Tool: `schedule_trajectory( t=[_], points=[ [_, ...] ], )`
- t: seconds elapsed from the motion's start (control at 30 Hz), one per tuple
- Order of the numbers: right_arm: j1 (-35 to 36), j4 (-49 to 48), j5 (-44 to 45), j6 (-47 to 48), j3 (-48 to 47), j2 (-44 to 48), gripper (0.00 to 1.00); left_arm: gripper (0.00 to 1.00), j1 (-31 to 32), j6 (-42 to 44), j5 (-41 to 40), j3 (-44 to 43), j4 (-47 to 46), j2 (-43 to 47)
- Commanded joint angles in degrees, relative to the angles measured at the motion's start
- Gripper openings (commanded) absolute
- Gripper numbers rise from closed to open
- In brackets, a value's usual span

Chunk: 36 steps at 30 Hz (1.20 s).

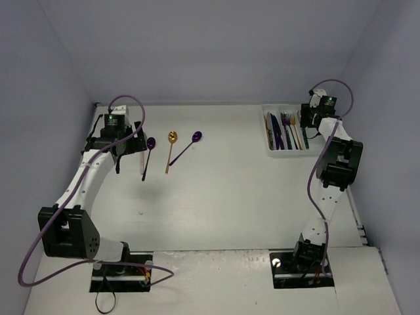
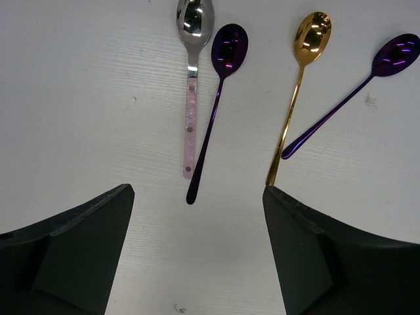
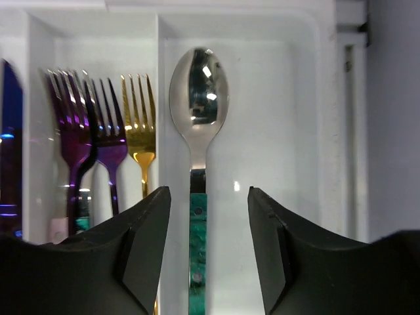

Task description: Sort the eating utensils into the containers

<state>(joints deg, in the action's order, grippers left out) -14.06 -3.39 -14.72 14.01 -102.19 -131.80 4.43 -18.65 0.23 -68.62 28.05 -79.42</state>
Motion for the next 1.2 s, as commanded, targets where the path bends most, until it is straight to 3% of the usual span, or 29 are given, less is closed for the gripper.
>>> schedule_trajectory(
  t=[0.0,0.13,0.37,0.7,0.97,1.17],
  points=[
    [0.8,-2.5,4.3,-2.5,-0.1,12.1,0.49,0.77,-0.4,0.2,1.3,-1.1,-2.1,0.8],
    [1.9,-2.4,6.9,-6.2,2.5,19.2,0.54,0.77,-0.5,0.4,1.1,-1.2,-2.0,0.3],
    [11.1,-2.6,12.6,-16.3,17.4,35.8,0.6,0.77,-0.5,2.2,0.4,-1.3,-2.6,-2.5],
    [25.2,-4.7,13.5,-24.8,38.9,52.4,0.65,0.76,-1.8,2.1,1.4,-7.0,-3.5,-14.6],
    [34.0,-5.6,16.3,-26.7,50.7,62.8,0.68,0.65,-3.3,2.8,0.5,-15.9,-3.3,-28.2],
    [34.9,-5.5,12.6,-27.0,55.1,66.5,0.69,0.5,-3.3,3.4,0.3,-19.8,-3.3,-35.0]
  ],
)
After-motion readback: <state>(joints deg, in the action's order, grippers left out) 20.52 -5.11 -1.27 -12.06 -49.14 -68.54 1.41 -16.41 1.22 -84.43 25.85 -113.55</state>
